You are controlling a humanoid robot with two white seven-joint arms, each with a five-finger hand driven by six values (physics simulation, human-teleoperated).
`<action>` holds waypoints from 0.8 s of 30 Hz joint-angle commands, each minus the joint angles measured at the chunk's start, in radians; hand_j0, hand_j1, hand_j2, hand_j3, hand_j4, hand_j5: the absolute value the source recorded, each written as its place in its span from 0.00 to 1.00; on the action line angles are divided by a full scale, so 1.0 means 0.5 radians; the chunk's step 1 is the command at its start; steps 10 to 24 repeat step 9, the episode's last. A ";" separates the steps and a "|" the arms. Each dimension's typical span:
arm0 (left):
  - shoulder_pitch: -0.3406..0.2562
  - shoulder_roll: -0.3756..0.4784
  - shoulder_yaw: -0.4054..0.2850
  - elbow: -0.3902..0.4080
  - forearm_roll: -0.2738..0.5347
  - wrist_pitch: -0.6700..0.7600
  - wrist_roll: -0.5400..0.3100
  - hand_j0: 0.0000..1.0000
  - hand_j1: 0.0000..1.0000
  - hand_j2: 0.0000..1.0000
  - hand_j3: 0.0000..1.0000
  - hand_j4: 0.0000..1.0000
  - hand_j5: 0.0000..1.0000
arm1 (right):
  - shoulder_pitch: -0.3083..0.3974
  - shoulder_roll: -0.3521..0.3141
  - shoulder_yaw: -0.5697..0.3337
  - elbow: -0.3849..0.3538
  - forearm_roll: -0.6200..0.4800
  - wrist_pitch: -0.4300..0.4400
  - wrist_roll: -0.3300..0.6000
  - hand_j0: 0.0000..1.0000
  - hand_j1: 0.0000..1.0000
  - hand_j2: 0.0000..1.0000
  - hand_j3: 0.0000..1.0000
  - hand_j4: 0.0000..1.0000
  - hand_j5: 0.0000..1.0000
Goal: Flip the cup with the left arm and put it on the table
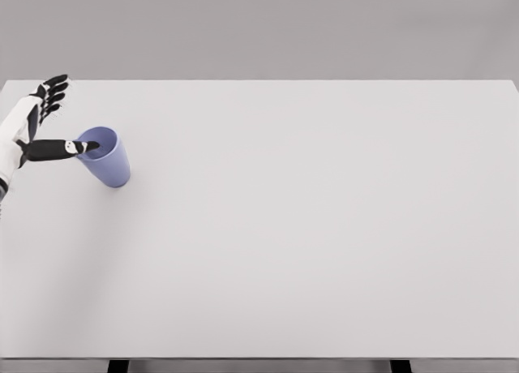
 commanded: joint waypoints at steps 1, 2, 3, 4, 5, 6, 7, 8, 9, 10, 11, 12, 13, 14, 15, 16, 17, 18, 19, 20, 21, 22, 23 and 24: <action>0.000 0.086 0.054 -0.001 -0.004 -0.074 -0.003 1.00 1.00 1.00 1.00 1.00 1.00 | 0.000 0.000 0.000 0.000 0.000 0.000 0.000 1.00 1.00 1.00 1.00 1.00 1.00; -0.003 0.092 0.078 -0.001 -0.004 -0.077 -0.003 1.00 1.00 1.00 1.00 1.00 1.00 | 0.000 0.000 0.000 0.000 0.000 0.000 0.000 1.00 1.00 1.00 1.00 1.00 1.00; -0.006 0.107 0.081 -0.004 -0.004 -0.080 -0.006 1.00 1.00 1.00 1.00 1.00 1.00 | 0.000 0.000 0.000 0.000 0.000 0.000 0.000 1.00 1.00 1.00 1.00 1.00 1.00; -0.009 0.129 0.081 -0.004 -0.004 -0.102 -0.009 1.00 1.00 1.00 1.00 1.00 1.00 | 0.000 0.000 0.000 0.000 0.000 0.000 0.000 1.00 1.00 1.00 1.00 1.00 1.00; -0.009 0.129 0.075 -0.004 -0.007 -0.120 -0.009 1.00 1.00 1.00 1.00 1.00 1.00 | 0.000 0.000 0.000 0.000 0.000 0.000 0.000 1.00 1.00 1.00 1.00 1.00 1.00; -0.015 0.129 0.072 -0.004 -0.007 -0.123 -0.012 1.00 1.00 1.00 1.00 1.00 1.00 | 0.000 0.000 0.000 0.000 0.000 0.000 0.000 1.00 1.00 1.00 1.00 1.00 1.00; -0.018 0.125 0.063 -0.004 -0.007 -0.123 -0.012 1.00 1.00 1.00 1.00 1.00 1.00 | 0.000 0.000 0.000 0.000 0.000 0.000 0.000 1.00 1.00 1.00 1.00 1.00 1.00; -0.018 0.119 0.063 -0.004 -0.007 -0.123 -0.012 1.00 1.00 1.00 1.00 1.00 1.00 | 0.000 0.000 0.000 0.000 0.000 0.000 0.000 1.00 1.00 1.00 1.00 1.00 1.00; -0.021 0.110 0.063 -0.004 -0.007 -0.120 -0.003 1.00 1.00 1.00 1.00 1.00 1.00 | 0.000 0.000 0.000 0.000 0.000 0.000 0.000 1.00 1.00 1.00 1.00 1.00 1.00; -0.021 0.110 0.063 -0.004 -0.007 -0.120 -0.003 1.00 1.00 1.00 1.00 1.00 1.00 | 0.000 0.000 0.000 0.000 0.000 0.000 0.000 1.00 1.00 1.00 1.00 1.00 1.00; -0.021 0.110 0.063 -0.004 -0.007 -0.120 -0.003 1.00 1.00 1.00 1.00 1.00 1.00 | 0.000 0.000 0.000 0.000 0.000 0.000 0.000 1.00 1.00 1.00 1.00 1.00 1.00; -0.021 0.110 0.063 -0.004 -0.007 -0.120 -0.003 1.00 1.00 1.00 1.00 1.00 1.00 | 0.000 0.000 0.000 0.000 0.000 0.000 0.000 1.00 1.00 1.00 1.00 1.00 1.00; -0.021 0.110 0.063 -0.004 -0.007 -0.120 -0.003 1.00 1.00 1.00 1.00 1.00 1.00 | 0.000 0.000 0.000 0.000 0.000 0.000 0.000 1.00 1.00 1.00 1.00 1.00 1.00; -0.021 0.110 0.063 -0.004 -0.007 -0.120 -0.003 1.00 1.00 1.00 1.00 1.00 1.00 | 0.000 0.000 0.000 0.000 0.000 0.000 0.000 1.00 1.00 1.00 1.00 1.00 1.00; -0.021 0.110 0.063 -0.004 -0.007 -0.120 -0.003 1.00 1.00 1.00 1.00 1.00 1.00 | 0.000 0.000 0.000 0.000 0.000 0.000 0.000 1.00 1.00 1.00 1.00 1.00 1.00; -0.021 0.110 0.063 -0.004 -0.007 -0.120 -0.003 1.00 1.00 1.00 1.00 1.00 1.00 | 0.000 0.000 0.000 0.000 0.000 0.000 0.000 1.00 1.00 1.00 1.00 1.00 1.00; -0.021 0.110 0.063 -0.004 -0.007 -0.120 -0.003 1.00 1.00 1.00 1.00 1.00 1.00 | 0.000 0.000 0.000 0.000 0.000 0.000 0.000 1.00 1.00 1.00 1.00 1.00 1.00; -0.021 0.110 0.063 -0.004 -0.007 -0.120 -0.003 1.00 1.00 1.00 1.00 1.00 1.00 | 0.000 0.000 0.000 0.000 0.000 0.000 0.000 1.00 1.00 1.00 1.00 1.00 1.00; -0.021 0.110 0.063 -0.004 -0.007 -0.120 -0.003 1.00 1.00 1.00 1.00 1.00 1.00 | 0.000 0.000 0.000 0.000 0.000 0.000 0.000 1.00 1.00 1.00 1.00 1.00 1.00; -0.021 0.110 0.063 -0.004 -0.007 -0.120 -0.003 1.00 1.00 1.00 1.00 1.00 1.00 | 0.000 0.000 0.000 0.000 0.000 0.000 0.000 1.00 1.00 1.00 1.00 1.00 1.00; -0.021 0.110 0.063 -0.004 -0.007 -0.120 -0.003 1.00 1.00 1.00 1.00 1.00 1.00 | 0.000 0.000 0.000 0.000 0.000 0.000 0.000 1.00 1.00 1.00 1.00 1.00 1.00; -0.021 0.110 0.063 -0.004 -0.007 -0.120 -0.003 1.00 1.00 1.00 1.00 1.00 1.00 | 0.000 0.000 0.000 0.000 0.000 0.000 0.000 1.00 1.00 1.00 1.00 1.00 1.00; -0.021 0.110 0.063 -0.004 -0.007 -0.120 -0.003 1.00 1.00 1.00 1.00 1.00 1.00 | 0.000 0.000 0.000 0.000 0.000 0.000 0.000 1.00 1.00 1.00 1.00 1.00 1.00; -0.021 0.110 0.063 -0.004 -0.007 -0.120 -0.003 1.00 1.00 1.00 1.00 1.00 1.00 | 0.000 0.000 0.000 0.000 0.000 0.000 0.000 1.00 1.00 1.00 1.00 1.00 1.00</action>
